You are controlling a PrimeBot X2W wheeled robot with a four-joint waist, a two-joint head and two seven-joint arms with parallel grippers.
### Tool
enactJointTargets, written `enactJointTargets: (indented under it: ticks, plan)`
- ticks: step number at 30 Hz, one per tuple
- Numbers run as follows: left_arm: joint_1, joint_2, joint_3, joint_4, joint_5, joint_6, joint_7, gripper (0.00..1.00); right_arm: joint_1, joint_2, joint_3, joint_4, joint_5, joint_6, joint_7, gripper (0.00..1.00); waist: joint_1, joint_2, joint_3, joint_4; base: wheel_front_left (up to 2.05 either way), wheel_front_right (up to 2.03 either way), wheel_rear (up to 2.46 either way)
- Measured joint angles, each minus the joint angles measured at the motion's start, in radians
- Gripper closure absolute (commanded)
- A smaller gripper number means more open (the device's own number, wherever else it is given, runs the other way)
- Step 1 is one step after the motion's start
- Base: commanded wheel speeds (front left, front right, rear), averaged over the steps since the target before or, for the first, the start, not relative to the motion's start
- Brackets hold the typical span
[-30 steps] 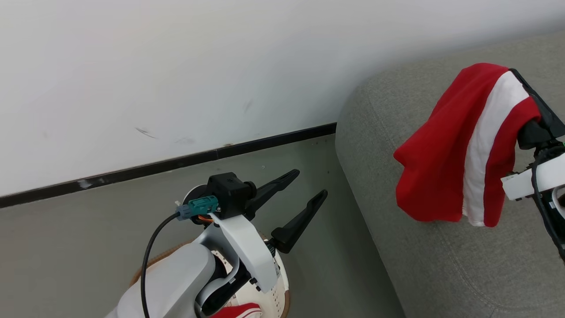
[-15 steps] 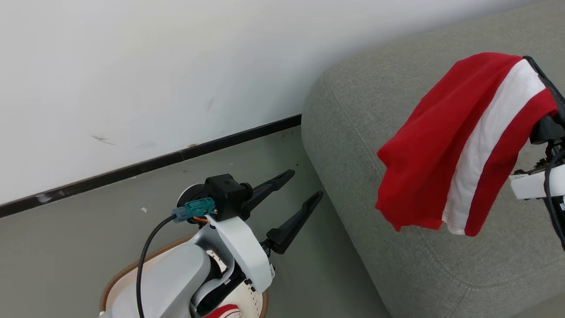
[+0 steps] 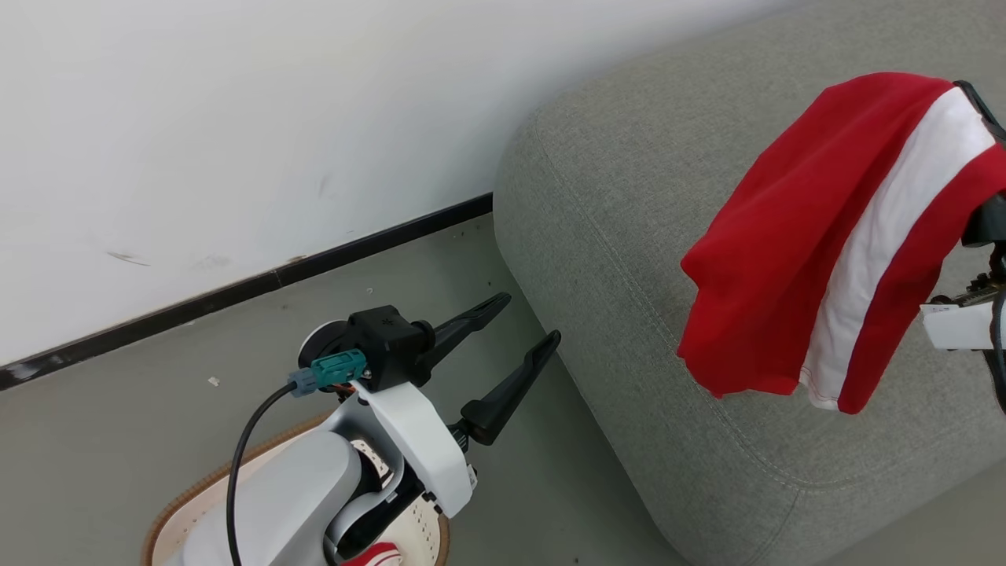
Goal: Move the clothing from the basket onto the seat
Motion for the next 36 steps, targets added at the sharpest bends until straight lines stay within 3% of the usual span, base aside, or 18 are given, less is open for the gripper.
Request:
enactJointTargets:
  ticks: [11,25,30,36]
  plan:
    - [0.001,0.013,0.0,-0.039,0.009,0.017,0.001,0.0,-0.059,-0.068,-0.068,0.021,0.028,0.0,0.0,1.0,0.0,0.0,0.04,-0.011,0.0,0.0,0.0]
    - [0.003,0.041,0.0,-0.096,0.015,0.032,0.028,0.0,-0.146,-0.154,-0.141,0.231,0.09,0.0,0.037,1.0,0.0,0.0,0.115,0.022,0.0,0.0,0.0]
    - [0.003,0.053,0.007,-0.12,0.016,0.044,0.036,0.0,-0.219,-0.16,-0.215,0.312,0.112,0.0,0.04,1.0,0.0001,0.0,0.149,0.039,0.0,0.0,0.0]
    - [0.003,0.062,0.012,-0.154,0.016,0.052,0.044,0.0,-0.321,-0.192,-0.26,0.406,0.058,0.0,0.046,1.0,0.0,0.0,0.195,0.059,0.0,0.0,0.0]
